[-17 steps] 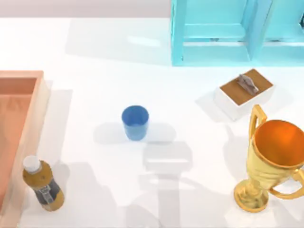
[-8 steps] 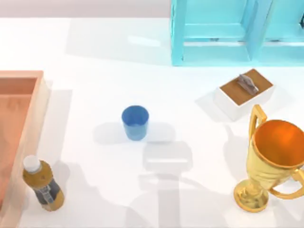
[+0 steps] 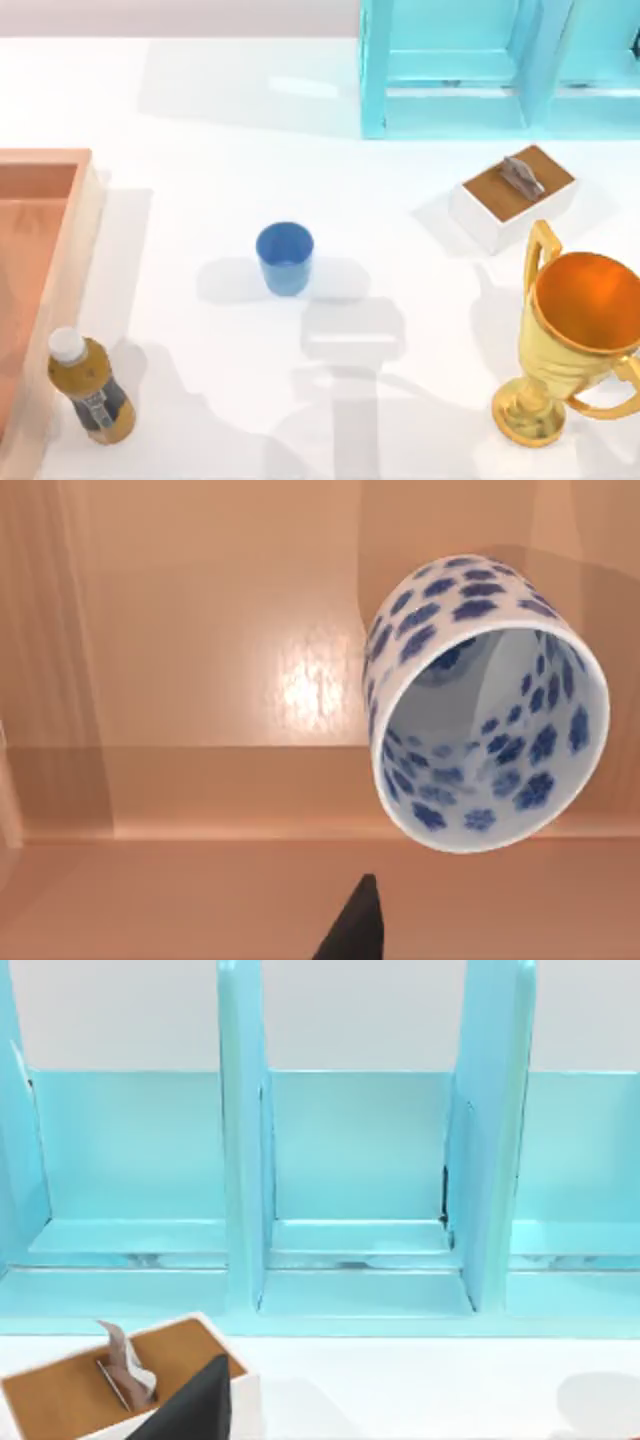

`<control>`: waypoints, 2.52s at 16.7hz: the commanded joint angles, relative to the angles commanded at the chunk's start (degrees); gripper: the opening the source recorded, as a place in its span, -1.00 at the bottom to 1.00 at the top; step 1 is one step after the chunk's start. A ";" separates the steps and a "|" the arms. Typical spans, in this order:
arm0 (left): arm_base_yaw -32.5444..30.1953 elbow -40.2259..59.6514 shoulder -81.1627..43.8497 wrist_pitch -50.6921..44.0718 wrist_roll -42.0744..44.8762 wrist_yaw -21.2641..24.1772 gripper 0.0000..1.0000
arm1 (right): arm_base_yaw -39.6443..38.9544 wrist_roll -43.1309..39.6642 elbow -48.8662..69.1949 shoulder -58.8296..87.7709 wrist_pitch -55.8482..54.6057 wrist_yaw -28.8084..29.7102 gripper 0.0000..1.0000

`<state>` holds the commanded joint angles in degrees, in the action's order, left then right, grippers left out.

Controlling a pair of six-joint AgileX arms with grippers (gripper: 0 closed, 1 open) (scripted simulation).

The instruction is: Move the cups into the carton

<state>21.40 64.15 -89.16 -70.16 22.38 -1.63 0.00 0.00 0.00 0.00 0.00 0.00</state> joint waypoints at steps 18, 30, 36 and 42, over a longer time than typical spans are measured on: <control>0.02 9.95 -0.69 -10.06 -0.09 0.02 1.00 | 0.00 0.00 0.00 0.00 0.00 0.00 1.00; -0.96 23.40 -0.94 -22.76 -1.07 0.08 1.00 | 0.00 0.00 0.00 0.00 0.00 0.00 1.00; -15.50 36.79 -14.54 -22.82 -17.08 0.71 1.00 | 0.00 0.00 0.00 0.00 0.00 0.00 1.00; -39.85 55.22 -33.91 -20.88 -46.61 1.41 1.00 | 0.00 0.00 0.00 0.00 0.00 0.00 1.00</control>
<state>-18.45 119.37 -123.07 -91.04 -24.23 -0.22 0.00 0.00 0.00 0.00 0.00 0.00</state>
